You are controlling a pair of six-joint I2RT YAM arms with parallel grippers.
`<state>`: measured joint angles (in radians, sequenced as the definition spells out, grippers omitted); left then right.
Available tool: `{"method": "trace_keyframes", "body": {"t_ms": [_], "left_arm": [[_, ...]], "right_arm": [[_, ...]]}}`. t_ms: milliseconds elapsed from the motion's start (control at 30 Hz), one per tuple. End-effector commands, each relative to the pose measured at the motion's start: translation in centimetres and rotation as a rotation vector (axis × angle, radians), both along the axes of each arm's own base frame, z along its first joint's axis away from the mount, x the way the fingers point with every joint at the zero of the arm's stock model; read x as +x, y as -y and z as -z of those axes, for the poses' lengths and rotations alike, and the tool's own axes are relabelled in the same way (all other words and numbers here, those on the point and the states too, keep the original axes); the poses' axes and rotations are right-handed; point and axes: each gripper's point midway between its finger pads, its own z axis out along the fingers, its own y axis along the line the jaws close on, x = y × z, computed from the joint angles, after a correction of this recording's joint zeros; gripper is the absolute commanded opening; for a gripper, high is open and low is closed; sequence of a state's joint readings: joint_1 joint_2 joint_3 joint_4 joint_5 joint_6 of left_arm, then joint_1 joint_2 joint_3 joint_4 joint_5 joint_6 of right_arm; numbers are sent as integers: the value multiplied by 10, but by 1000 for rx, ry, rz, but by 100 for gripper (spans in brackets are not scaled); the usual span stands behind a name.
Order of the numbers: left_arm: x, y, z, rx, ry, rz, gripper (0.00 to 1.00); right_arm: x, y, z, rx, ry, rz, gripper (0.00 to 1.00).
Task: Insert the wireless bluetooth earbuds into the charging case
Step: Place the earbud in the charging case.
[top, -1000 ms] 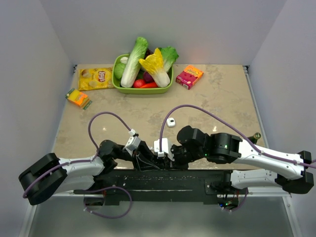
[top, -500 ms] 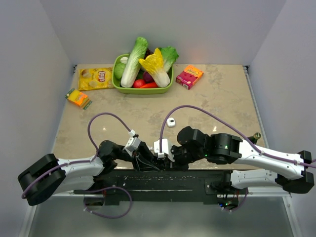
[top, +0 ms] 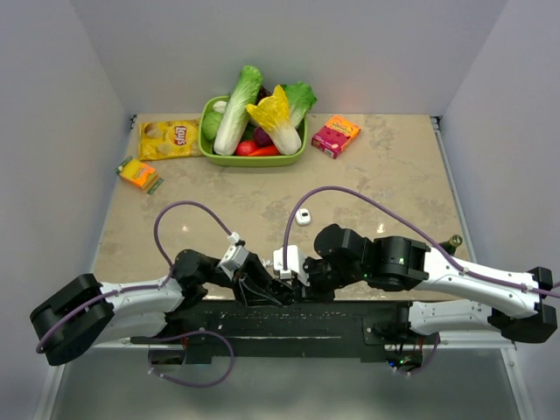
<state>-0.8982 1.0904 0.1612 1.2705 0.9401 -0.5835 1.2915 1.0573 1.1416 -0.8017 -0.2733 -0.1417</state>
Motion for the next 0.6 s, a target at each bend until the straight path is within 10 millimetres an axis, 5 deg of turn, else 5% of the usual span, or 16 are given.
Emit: {"method": "trace_keyframes", "body": {"t_ms": [0, 567], "left_arm": [[-13, -11, -67, -292, 242, 24, 0], [-9, -9, -55, -267, 180, 6, 0]], "right_arm": [[2, 2, -4, 8, 20, 19, 0], [8, 1, -4, 4, 35, 44, 0]]}}
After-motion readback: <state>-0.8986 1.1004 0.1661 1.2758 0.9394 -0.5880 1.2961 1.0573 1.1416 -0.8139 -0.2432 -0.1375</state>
